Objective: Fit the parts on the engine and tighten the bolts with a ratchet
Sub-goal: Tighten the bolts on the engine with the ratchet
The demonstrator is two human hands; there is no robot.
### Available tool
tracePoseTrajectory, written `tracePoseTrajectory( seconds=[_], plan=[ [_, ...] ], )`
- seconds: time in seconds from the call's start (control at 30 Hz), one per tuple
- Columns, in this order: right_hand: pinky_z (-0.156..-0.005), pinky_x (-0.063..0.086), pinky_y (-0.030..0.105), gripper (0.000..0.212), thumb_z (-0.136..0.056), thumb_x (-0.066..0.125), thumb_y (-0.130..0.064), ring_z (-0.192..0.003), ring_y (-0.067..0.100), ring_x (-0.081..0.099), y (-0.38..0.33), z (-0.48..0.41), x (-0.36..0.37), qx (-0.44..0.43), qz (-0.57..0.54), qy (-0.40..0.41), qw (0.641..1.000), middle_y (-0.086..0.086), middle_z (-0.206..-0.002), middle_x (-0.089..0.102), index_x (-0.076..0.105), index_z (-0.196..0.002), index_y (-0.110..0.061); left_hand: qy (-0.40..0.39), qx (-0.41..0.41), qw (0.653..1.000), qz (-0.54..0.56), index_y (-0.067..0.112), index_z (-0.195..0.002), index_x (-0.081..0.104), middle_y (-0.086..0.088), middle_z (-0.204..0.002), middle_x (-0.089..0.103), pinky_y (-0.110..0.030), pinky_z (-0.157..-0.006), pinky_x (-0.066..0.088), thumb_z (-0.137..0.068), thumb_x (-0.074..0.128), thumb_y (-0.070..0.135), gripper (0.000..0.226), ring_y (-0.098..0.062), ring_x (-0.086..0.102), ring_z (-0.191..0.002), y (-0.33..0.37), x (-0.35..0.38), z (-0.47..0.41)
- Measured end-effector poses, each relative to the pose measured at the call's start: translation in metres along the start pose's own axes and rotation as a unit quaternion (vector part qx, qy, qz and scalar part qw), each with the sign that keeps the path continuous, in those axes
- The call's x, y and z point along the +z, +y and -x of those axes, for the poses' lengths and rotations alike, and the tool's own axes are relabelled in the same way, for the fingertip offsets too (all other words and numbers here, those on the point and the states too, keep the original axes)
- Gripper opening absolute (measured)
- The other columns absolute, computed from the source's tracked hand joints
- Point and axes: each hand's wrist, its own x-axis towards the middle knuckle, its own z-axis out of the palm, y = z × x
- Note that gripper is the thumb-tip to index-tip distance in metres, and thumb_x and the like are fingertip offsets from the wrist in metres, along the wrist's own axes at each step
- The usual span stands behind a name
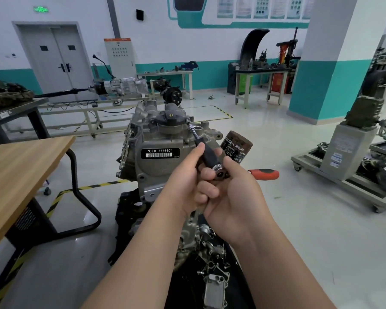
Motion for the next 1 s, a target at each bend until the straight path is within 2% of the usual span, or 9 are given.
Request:
tracePoseTrajectory(
  seconds=[0.23,0.47,0.53,0.63,0.67,0.73,0.8,0.93,1.0],
  plan=[
    [-0.041,0.034,0.025,0.033,-0.104,0.037,-0.034,-0.04,0.013,0.031,0.002,-0.002,0.0,-0.031,0.107,0.008,0.994,0.001,-0.058,0.044,0.059,-0.124,-0.02,0.012,0.01,1.0,-0.022,0.027,-0.08,0.072,0.009,-0.034,0.036,-0.006,-0.03,0.02,-0.089,0.049,0.062,0.043,-0.006,0.03,-0.021,0.001,0.001,0.002],
    [-0.053,0.04,0.034,0.039,-0.101,0.041,-0.038,-0.042,0.017,0.04,-0.002,-0.002,-0.002,-0.081,0.316,0.059,0.943,0.002,-0.057,0.049,0.061,-0.085,-0.009,-0.009,-0.001,1.0,-0.01,0.022,-0.072,0.061,0.003,-0.041,0.047,-0.012,-0.036,0.033,-0.085,0.051,0.063,0.044,-0.014,0.044,-0.028,-0.001,0.0,-0.005],
    [-0.062,0.045,0.035,0.031,-0.099,0.043,-0.036,-0.051,0.017,0.048,-0.006,-0.001,-0.003,-0.127,0.438,0.073,0.887,0.001,-0.062,0.054,0.059,-0.084,-0.013,-0.015,0.019,0.999,0.039,0.017,-0.08,0.065,0.0,-0.062,0.063,-0.022,-0.047,0.046,-0.079,0.059,0.054,0.037,-0.013,0.058,-0.049,-0.001,0.002,-0.007],
    [-0.053,0.042,0.021,0.016,-0.1,0.042,-0.034,-0.065,0.012,0.057,-0.013,0.001,-0.002,-0.2,0.636,0.071,0.742,-0.002,-0.079,0.062,0.045,-0.109,-0.021,-0.024,0.039,0.998,0.044,0.013,-0.082,0.074,-0.002,-0.088,0.069,-0.02,-0.076,0.044,-0.082,0.058,0.048,0.038,-0.013,0.06,-0.08,-0.002,0.002,-0.007],
    [-0.05,0.039,0.023,0.019,-0.101,0.04,-0.036,-0.066,0.011,0.056,-0.013,0.002,-0.001,-0.21,0.71,0.072,0.669,-0.004,-0.081,0.06,0.037,-0.114,-0.023,-0.027,0.037,0.998,0.038,0.015,-0.078,0.077,0.0,-0.084,0.071,-0.02,-0.074,0.049,-0.088,0.054,0.048,0.04,-0.011,0.064,-0.077,-0.002,0.001,-0.006],
    [-0.047,0.03,0.025,0.019,-0.101,0.035,-0.04,-0.06,0.011,0.049,-0.012,0.005,0.002,-0.233,0.813,0.074,0.528,-0.008,-0.074,0.052,0.028,-0.111,-0.026,-0.03,0.029,0.998,0.046,0.019,-0.069,0.076,0.003,-0.063,0.068,-0.018,-0.054,0.051,-0.095,0.047,0.047,0.048,-0.007,0.066,-0.058,-0.002,-0.002,-0.007],
    [-0.046,0.026,0.027,0.019,-0.101,0.032,-0.042,-0.06,0.017,0.046,-0.008,0.005,0.005,-0.254,0.838,0.079,0.476,-0.009,-0.072,0.046,0.026,-0.108,-0.025,-0.039,0.025,0.997,0.06,0.02,-0.057,0.073,0.004,-0.051,0.062,-0.015,-0.044,0.047,-0.098,0.042,0.047,0.058,-0.006,0.062,-0.047,-0.002,-0.003,-0.006],
    [-0.048,0.028,0.026,0.017,-0.101,0.033,-0.042,-0.057,0.009,0.043,-0.006,0.0,0.002,-0.271,0.817,0.079,0.503,-0.012,-0.071,0.045,0.021,-0.101,-0.029,-0.048,0.014,0.996,0.077,0.018,-0.058,0.072,0.002,-0.051,0.062,-0.015,-0.043,0.046,-0.097,0.044,0.047,0.056,-0.008,0.062,-0.045,-0.001,-0.004,-0.004],
    [-0.053,0.037,0.028,0.015,-0.1,0.036,-0.041,-0.065,0.009,0.052,-0.006,-0.002,-0.002,-0.252,0.776,0.062,0.575,-0.014,-0.076,0.051,0.025,-0.105,-0.032,-0.04,0.012,0.997,0.065,0.016,-0.075,0.07,0.002,-0.055,0.064,-0.017,-0.048,0.048,-0.096,0.046,0.048,0.045,-0.009,0.063,-0.05,0.0,-0.002,-0.002]
  ],
)
